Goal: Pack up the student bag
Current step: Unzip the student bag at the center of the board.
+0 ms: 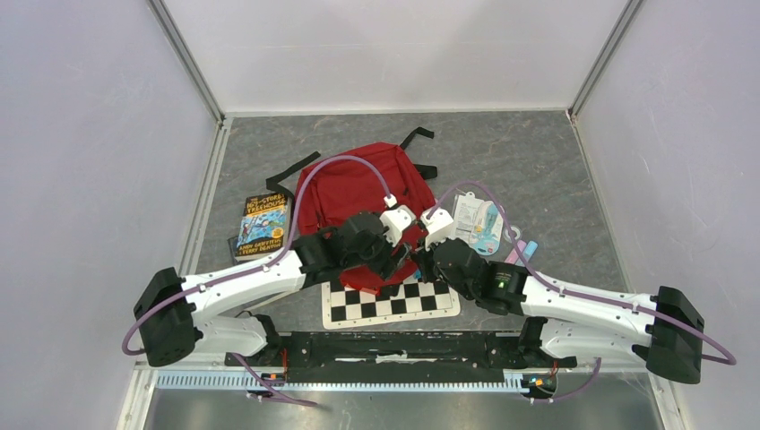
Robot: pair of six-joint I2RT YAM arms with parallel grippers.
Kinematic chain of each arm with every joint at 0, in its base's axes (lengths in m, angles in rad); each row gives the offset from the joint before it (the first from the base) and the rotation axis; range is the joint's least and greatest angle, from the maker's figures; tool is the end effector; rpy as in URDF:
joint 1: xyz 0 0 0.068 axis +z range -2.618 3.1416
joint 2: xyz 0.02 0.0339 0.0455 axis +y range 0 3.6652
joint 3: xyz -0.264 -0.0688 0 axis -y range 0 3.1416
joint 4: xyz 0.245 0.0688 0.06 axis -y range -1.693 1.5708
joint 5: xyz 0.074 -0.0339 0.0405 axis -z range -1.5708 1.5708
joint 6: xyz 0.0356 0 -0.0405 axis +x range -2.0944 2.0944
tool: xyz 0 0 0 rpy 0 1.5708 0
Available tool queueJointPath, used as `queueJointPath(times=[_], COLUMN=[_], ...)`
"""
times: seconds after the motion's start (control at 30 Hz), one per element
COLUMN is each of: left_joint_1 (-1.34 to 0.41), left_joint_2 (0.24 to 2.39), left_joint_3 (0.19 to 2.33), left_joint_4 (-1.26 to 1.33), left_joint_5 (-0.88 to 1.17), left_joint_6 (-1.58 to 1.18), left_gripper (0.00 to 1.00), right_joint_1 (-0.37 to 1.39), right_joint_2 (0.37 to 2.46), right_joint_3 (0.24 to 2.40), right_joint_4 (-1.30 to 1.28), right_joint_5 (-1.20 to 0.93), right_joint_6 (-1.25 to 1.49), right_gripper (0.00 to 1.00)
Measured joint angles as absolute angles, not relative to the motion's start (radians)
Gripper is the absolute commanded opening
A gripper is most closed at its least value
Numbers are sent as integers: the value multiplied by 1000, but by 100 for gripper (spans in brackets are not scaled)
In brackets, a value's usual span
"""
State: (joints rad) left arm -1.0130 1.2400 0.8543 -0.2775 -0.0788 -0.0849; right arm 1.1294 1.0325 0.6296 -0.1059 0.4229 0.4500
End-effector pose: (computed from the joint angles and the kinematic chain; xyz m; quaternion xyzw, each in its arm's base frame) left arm 0.1454 -0.2277 0.2592 0.3865 0.8108 -0.1984 0.3922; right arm 0.1100 0.1986 0.2474 -0.1807 0.8303 0.2242 0.4771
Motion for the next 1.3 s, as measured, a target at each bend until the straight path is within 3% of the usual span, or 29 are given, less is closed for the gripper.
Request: queueJointPath(times=[0.07,0.33,0.43,1.3], left_joint_1=[-1015,-1021,-1023,-1023], left_joint_2=[1242,1238,1214,1019], left_joint_3=[851,811,781,661], left_joint_4=[-265,-200,-182,-232], left_joint_5=[-83,-79,-78,-173], left_joint_6=[-86,-109,-120,-291], left_gripper=[60,11,3,2], right_joint_1=[1129,1125,1124,949], right_joint_2=[1032,1033,1040,1189], right_joint_3=[630,630,630,704], right_joint_4=[-106,-106,-109,-192], right_joint_5=[423,425,434,555], right_joint_6=[450,453,458,406], right_gripper=[0,0,0,0])
